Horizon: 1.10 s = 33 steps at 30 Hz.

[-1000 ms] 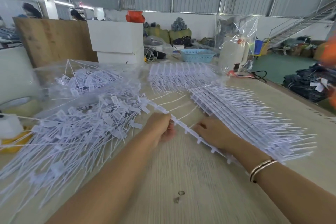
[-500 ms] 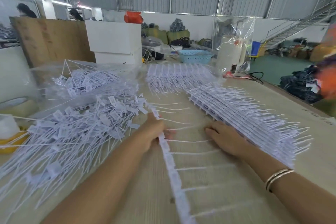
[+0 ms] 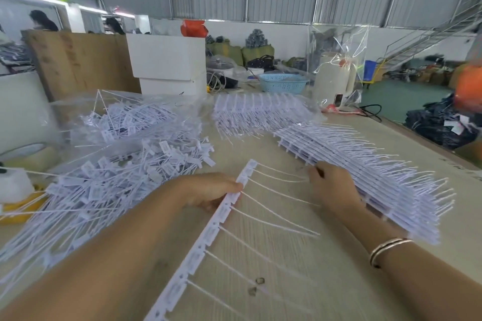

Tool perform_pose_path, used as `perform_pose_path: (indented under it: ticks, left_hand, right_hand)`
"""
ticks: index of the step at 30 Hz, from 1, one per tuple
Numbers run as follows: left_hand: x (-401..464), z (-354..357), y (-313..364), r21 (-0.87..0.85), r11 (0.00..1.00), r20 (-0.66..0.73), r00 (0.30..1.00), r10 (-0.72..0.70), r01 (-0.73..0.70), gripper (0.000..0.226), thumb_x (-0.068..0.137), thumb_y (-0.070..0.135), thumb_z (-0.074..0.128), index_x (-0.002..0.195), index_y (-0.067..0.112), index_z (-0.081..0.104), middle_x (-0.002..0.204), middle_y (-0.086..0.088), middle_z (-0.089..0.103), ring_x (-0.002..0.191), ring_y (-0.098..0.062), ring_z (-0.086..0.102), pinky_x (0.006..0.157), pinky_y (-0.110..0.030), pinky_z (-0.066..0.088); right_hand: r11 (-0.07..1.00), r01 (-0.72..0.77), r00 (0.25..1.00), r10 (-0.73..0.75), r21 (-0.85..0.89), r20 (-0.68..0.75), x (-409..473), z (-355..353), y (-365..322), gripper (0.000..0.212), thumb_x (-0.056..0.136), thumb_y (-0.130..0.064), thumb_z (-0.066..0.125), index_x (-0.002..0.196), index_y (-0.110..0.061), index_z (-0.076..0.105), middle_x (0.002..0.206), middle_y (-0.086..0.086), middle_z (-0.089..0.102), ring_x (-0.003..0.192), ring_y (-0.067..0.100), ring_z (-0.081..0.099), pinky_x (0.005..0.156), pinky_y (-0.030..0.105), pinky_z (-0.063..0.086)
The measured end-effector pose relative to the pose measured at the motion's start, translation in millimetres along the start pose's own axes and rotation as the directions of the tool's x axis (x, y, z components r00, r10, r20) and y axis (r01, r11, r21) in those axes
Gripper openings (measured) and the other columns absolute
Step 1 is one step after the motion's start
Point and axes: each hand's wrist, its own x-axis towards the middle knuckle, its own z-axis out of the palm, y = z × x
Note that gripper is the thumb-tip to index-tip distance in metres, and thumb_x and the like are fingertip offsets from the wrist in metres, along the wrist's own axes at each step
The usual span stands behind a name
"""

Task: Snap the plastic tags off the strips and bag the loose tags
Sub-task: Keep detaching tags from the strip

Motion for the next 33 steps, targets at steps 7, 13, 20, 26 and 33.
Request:
perform_pose_path:
  ticks: [7, 13, 20, 26, 33]
  left_hand:
    - [-7, -27, -4, 0.053, 0.998, 0.271, 0.963, 0.002, -0.017, 0.025, 0.098, 0.023, 0.043, 0.076, 0.014, 0.050, 0.069, 0.001, 0.052, 0.065, -0.013, 0.048, 0.065, -0.022, 0.039]
    - [-12, -43, -2, -0.116, 0.990, 0.321, 0.940, 0.112, -0.078, 0.019, 0.087, 0.021, 0.057, 0.072, 0.011, 0.051, 0.070, -0.001, 0.056, 0.069, -0.015, 0.052, 0.073, -0.027, 0.044]
    - [-13, -30, 43, -0.063, 0.996, 0.269, 0.960, 0.077, -0.062, 0.028, 0.098, 0.018, 0.041, 0.072, 0.011, 0.048, 0.057, 0.003, 0.051, 0.045, -0.008, 0.049, 0.047, -0.020, 0.046]
    - [-15, -28, 86, 0.310, 0.948, 0.040, 0.997, 0.066, -0.075, 0.032, 0.100, 0.031, 0.037, 0.082, 0.013, 0.056, 0.047, 0.006, 0.039, 0.033, -0.006, 0.026, 0.037, -0.014, 0.022]
    - [-5, -1, 74, 0.917, 0.397, -0.128, 0.973, 0.191, 0.042, 0.028, 0.098, 0.014, 0.039, 0.104, 0.001, 0.062, 0.098, -0.015, 0.066, 0.083, -0.029, 0.063, 0.062, -0.027, 0.044]
  right_hand:
    - [0.967, 0.042, 0.968, 0.022, -0.250, 0.249, 13, 0, -30, 0.024, 0.090, -0.045, 0.048, 0.096, -0.025, 0.060, 0.096, -0.002, 0.061, 0.095, 0.022, 0.057, 0.085, 0.037, 0.039]
    - [0.913, 0.144, 0.865, 0.071, -0.381, 0.497, 29, -8, -34, 0.040, 0.094, -0.037, 0.037, 0.132, -0.028, 0.047, 0.114, 0.000, 0.064, 0.116, 0.023, 0.052, 0.098, 0.042, 0.029]
    - [0.728, -0.466, 0.762, 0.042, 0.502, 0.646, 20, 6, -41, 0.033, 0.094, -0.047, 0.047, 0.100, -0.019, 0.063, 0.064, 0.004, 0.068, 0.045, 0.016, 0.053, 0.046, 0.023, 0.041]
    - [0.240, -0.631, 0.761, 0.011, 0.738, 0.648, 10, 13, -38, 0.013, 0.090, -0.016, 0.056, 0.078, -0.015, 0.055, 0.048, -0.002, 0.053, 0.035, 0.009, 0.041, 0.036, 0.017, 0.032]
    - [0.261, -0.579, 0.803, 0.017, 0.773, 0.596, 6, 26, -35, 0.021, 0.088, -0.011, 0.053, 0.067, -0.014, 0.055, 0.049, 0.001, 0.049, 0.037, 0.012, 0.039, 0.034, 0.020, 0.031]
